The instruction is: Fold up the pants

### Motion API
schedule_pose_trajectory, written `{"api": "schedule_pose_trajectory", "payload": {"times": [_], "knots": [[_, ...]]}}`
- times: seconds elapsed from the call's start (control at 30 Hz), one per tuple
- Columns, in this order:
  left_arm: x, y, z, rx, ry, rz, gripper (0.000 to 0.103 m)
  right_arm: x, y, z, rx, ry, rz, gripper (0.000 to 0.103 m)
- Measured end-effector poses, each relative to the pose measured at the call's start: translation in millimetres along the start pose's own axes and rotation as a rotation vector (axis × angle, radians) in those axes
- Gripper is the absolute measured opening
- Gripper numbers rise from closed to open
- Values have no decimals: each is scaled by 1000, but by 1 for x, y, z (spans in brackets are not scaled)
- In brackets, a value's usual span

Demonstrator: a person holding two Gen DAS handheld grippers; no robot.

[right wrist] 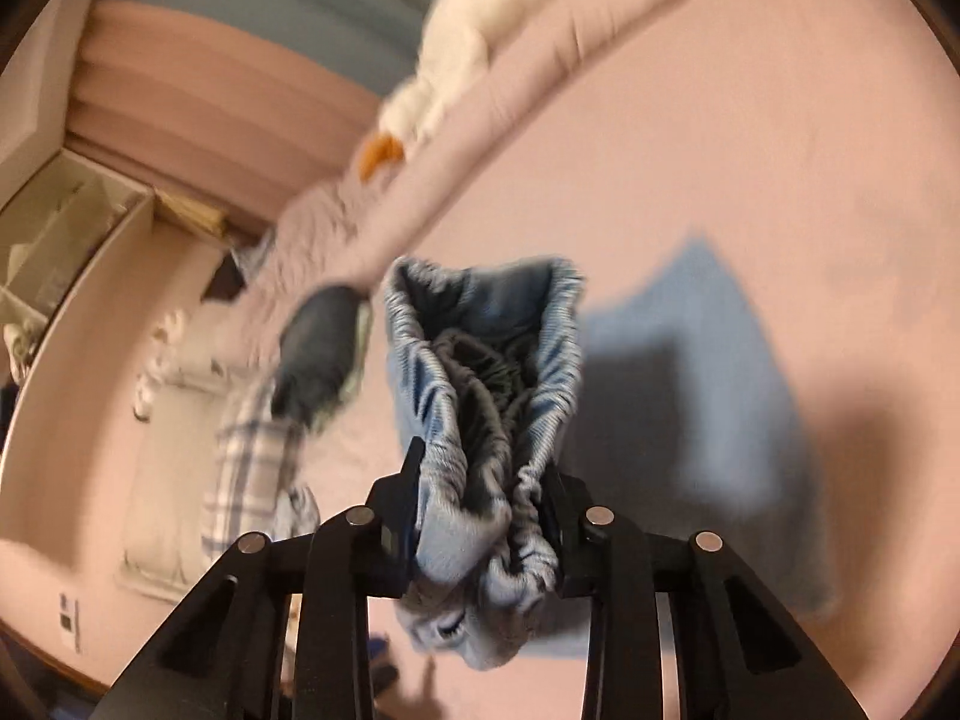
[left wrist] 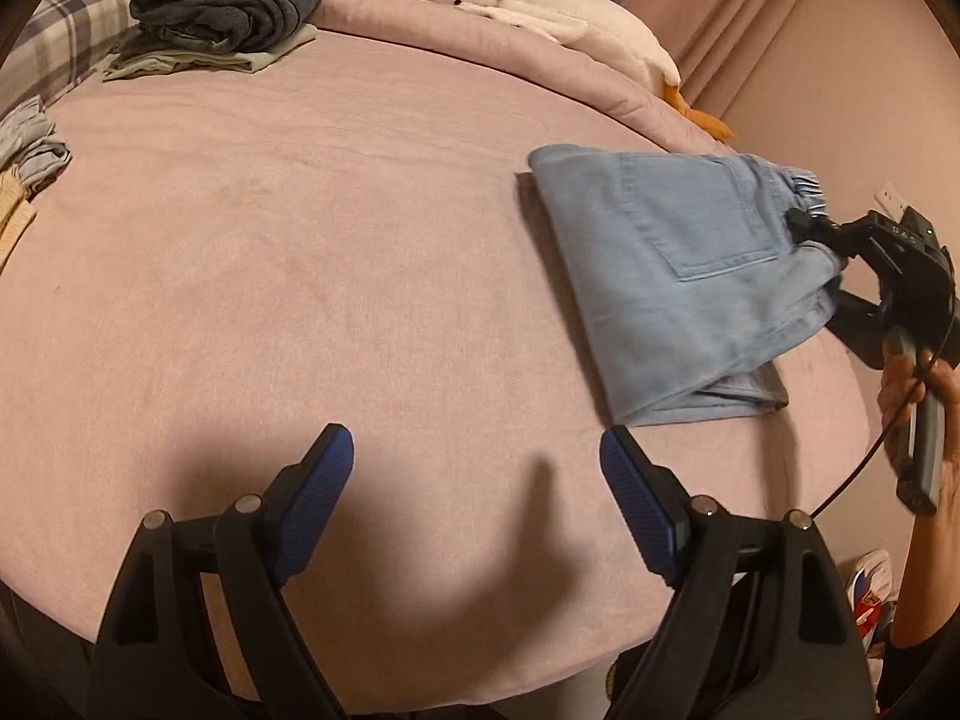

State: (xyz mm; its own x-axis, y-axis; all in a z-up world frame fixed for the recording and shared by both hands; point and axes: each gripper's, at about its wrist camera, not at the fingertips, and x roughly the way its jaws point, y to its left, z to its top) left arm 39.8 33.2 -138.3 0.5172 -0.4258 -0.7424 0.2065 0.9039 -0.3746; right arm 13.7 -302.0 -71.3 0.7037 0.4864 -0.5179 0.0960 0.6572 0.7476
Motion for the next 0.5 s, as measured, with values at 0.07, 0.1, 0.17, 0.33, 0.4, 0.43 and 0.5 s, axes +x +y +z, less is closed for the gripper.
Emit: {"api": "schedule_pose_trajectory", "payload": {"times": [0.07, 0.1, 0.17, 0.33, 0.4, 0.43, 0.5], "knots": [[2, -5, -2, 6, -1, -5, 84, -9, -8, 6, -12, -25, -50, 33], [5, -8, 0, 10, 3, -9, 84, -8, -13, 7, -16, -28, -85, 33], [8, -12, 1, 18, 14, -14, 84, 1, -36, 3, 10, 17, -132, 33], [17, -34, 17, 82, 17, -15, 84, 11, -88, -15, 70, 19, -195, 33], [20, -40, 26, 101, 11, -18, 84, 4, -97, -16, 113, 30, -145, 36], [22, -44, 31, 111, 4, -20, 84, 0, -98, -15, 119, 39, -141, 41], [25, -53, 41, 135, -13, -25, 84, -13, -88, -11, 83, 33, -178, 46]]}}
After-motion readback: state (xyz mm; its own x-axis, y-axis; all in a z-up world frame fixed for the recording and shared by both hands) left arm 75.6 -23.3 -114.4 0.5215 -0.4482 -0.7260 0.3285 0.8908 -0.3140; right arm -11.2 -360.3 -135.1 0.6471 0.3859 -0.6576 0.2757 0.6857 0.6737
